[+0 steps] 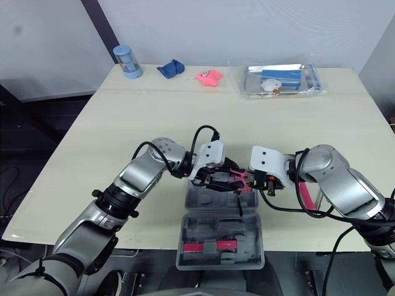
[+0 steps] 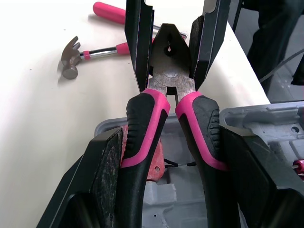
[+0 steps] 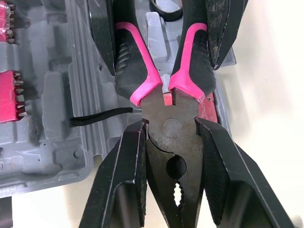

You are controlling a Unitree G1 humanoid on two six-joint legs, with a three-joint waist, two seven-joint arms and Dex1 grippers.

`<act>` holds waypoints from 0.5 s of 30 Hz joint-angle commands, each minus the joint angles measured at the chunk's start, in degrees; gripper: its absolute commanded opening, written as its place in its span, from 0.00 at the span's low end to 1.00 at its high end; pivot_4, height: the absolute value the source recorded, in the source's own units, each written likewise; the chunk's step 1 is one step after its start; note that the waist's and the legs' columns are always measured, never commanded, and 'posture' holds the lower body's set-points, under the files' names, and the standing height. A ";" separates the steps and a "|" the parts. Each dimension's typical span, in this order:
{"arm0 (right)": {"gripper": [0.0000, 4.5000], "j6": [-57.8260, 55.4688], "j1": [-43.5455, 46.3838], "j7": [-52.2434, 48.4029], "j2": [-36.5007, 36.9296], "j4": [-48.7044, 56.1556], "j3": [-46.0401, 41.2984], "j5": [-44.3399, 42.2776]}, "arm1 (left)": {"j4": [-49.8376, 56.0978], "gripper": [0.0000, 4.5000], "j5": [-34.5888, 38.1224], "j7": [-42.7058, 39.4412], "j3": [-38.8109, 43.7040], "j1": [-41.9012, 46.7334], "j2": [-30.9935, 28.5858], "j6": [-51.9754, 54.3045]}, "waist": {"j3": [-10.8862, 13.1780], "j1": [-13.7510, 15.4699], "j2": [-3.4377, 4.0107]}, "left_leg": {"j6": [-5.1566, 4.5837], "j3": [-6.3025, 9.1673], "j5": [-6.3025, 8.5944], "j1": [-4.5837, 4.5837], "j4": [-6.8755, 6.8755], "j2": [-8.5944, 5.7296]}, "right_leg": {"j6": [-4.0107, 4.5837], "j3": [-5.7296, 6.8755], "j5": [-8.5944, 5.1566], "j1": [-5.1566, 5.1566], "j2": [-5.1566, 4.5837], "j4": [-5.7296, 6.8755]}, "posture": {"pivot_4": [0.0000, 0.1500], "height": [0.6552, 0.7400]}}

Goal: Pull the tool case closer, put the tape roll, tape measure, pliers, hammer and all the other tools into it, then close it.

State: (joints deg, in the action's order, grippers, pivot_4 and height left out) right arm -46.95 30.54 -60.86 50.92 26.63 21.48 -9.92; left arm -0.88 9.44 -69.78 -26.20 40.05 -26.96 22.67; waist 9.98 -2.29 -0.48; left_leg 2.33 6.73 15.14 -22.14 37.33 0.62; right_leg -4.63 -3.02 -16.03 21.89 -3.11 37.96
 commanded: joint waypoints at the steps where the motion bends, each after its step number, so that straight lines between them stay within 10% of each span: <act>1: 0.22 0.61 -1.31 0.40 1.37 1.36 -4.00 -1.15 | 3.58 0.99 3.27 -1.16 4.11 -0.46 -0.77 -1.09 | 0.00 0.05 0.00 | 0.00 0.00 0.00 -0.01 0.00 0.00 | 0.00 0.00 0.00 0.00 0.00 0.00 | 1.00 1.00; 15: 0.22 2.53 -8.48 0.39 7.46 3.45 -10.50 -2.84 | 9.65 0.99 19.06 -12.32 23.85 -16.50 -14.85 -5.19 | 0.05 -0.26 0.08 | -0.18 -0.02 0.10 0.05 -0.01 0.03 | 0.01 -0.02 0.00 0.01 0.01 0.04 | 1.00 1.00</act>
State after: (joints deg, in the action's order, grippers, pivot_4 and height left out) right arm -45.09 20.32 -59.92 57.55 27.75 11.64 -12.79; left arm 5.53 24.93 -79.63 -5.81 24.75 -40.68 19.05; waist 10.04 -2.55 -0.41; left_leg 2.15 6.69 15.24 -22.09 37.32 0.65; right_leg -4.62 -3.05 -16.04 21.90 -3.12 38.00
